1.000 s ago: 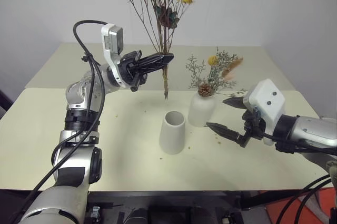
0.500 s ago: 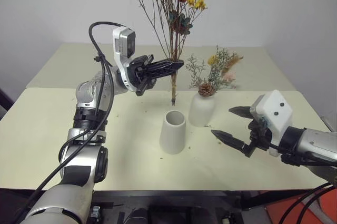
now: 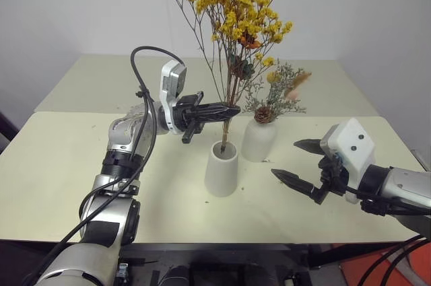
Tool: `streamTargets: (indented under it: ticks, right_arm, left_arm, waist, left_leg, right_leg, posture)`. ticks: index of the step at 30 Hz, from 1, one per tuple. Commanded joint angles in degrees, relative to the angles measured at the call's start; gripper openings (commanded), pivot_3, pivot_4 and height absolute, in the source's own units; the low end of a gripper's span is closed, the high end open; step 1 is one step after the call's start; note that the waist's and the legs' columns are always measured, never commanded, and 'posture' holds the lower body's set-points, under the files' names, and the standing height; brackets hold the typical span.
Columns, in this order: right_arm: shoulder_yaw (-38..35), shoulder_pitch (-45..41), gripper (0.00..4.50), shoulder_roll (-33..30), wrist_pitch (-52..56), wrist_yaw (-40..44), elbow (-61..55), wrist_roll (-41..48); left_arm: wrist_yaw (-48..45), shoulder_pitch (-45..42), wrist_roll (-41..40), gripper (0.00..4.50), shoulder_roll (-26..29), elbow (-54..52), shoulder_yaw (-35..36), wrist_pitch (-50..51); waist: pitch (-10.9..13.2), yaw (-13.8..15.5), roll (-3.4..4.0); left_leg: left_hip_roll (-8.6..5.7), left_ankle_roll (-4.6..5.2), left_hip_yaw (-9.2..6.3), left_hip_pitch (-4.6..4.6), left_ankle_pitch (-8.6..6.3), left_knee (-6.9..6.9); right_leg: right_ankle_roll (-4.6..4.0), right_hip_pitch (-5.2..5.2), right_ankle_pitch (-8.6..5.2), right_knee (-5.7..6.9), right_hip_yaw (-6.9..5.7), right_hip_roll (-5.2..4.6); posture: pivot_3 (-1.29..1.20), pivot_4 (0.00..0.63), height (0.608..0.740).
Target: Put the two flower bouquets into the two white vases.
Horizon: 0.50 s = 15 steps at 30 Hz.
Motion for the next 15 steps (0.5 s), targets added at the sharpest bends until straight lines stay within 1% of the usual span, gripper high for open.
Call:
streamTargets:
  ticks: [1,4,6,7,11,15]
  right_arm:
    - [-2.06,-0.01,4.5,-0.86,-1.59,-0.77,-1.1,0.85]
    - [-2.26,0.13,4.5,-1.01,-1.69,-1.09,-1.13,1.38]
    - [-3.66,0.08,4.5,-0.35,-2.32,-0.49,-0.61,3.91]
    - [-4.63,0.02,4.5,0.04,-2.72,-0.11,-0.25,5.91]
    - [-7.38,0.63,4.5,-0.23,-4.55,0.46,0.19,11.77]
    - [-5.49,2.06,4.5,-1.99,-6.49,0.61,-0.51,10.39]
  left_arm:
    - [-0.79,0.1,0.25,0.02,-0.45,-0.59,0.31,-1.81]
    - [-1.28,0.66,0.04,0.02,-0.67,-0.84,0.5,-2.15]
    - [-1.61,1.25,0.27,0.53,-0.5,-1.13,0.33,-2.49]
    - [-1.78,1.51,0.44,0.71,-0.36,-1.24,0.18,-2.64]
    - [-1.85,2.19,0.96,1.9,-0.42,-1.84,0.26,-2.95]
    - [-1.68,2.41,1.09,3.13,-0.62,-1.69,0.61,-3.67]
  waist:
    - [0.0,0.0,0.0]
    - [0.0,-0.06,0.0]
    - [0.0,-0.07,0.0]
    - [0.0,-0.04,0.0]
    - [0.0,0.0,0.0]
    - [0.0,-0.01,0.0]
  left_leg:
    - [0.0,0.0,0.0,0.0,0.0,0.0]
    - [0.0,0.0,0.0,0.01,0.0,0.0]
    - [0.01,0.0,0.0,0.01,0.0,0.0]
    - [0.01,0.0,0.0,0.01,0.0,0.0]
    - [0.01,0.0,-0.01,0.01,0.0,0.0]
    - [0.01,0.0,-0.01,0.01,0.0,0.0]
  right_leg:
    - [0.0,0.0,0.0,0.0,0.0,0.0]
    - [0.0,0.0,0.0,0.0,0.0,0.0]
    - [0.0,0.0,0.0,0.01,0.0,0.01]
    - [0.0,0.0,0.0,0.01,0.0,0.01]
    - [0.01,0.02,0.0,0.0,0.0,0.0]
    - [0.01,0.03,0.0,-0.01,-0.01,0.0]
  posture:
    - [0.0,0.15,0.74]
    - [0.0,0.15,0.74]
    - [0.0,0.15,0.74]
    - [0.0,0.15,0.74]
    - [0.0,0.15,0.74]
    - [0.0,0.15,0.74]
